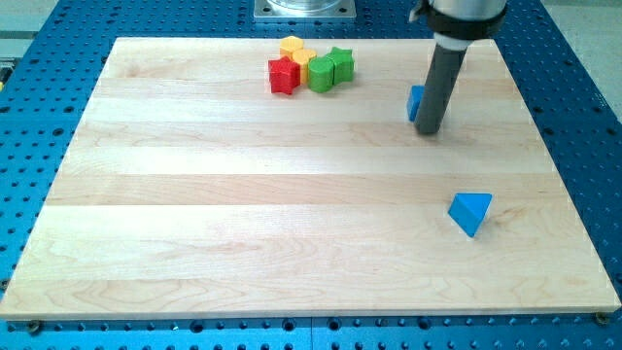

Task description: Place the blue cube at the bottom left of the red circle

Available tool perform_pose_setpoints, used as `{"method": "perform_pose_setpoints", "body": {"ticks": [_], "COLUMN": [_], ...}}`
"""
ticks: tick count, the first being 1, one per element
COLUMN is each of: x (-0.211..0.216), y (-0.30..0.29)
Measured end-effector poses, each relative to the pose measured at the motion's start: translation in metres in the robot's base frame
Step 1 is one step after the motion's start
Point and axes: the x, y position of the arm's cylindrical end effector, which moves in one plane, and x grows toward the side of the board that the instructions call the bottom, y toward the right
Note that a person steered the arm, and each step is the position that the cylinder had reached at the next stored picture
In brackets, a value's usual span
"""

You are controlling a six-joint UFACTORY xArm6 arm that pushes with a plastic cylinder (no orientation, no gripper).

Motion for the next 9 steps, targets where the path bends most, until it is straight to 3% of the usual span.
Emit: {"method": "perform_pose_setpoints", "body": {"ticks": [1, 2, 4, 7, 9], "x": [-0.065, -0.067, -0.059, -0.111, -0.109], "y": [0.008, 0.008, -0.059, -0.044, -0.026]}}
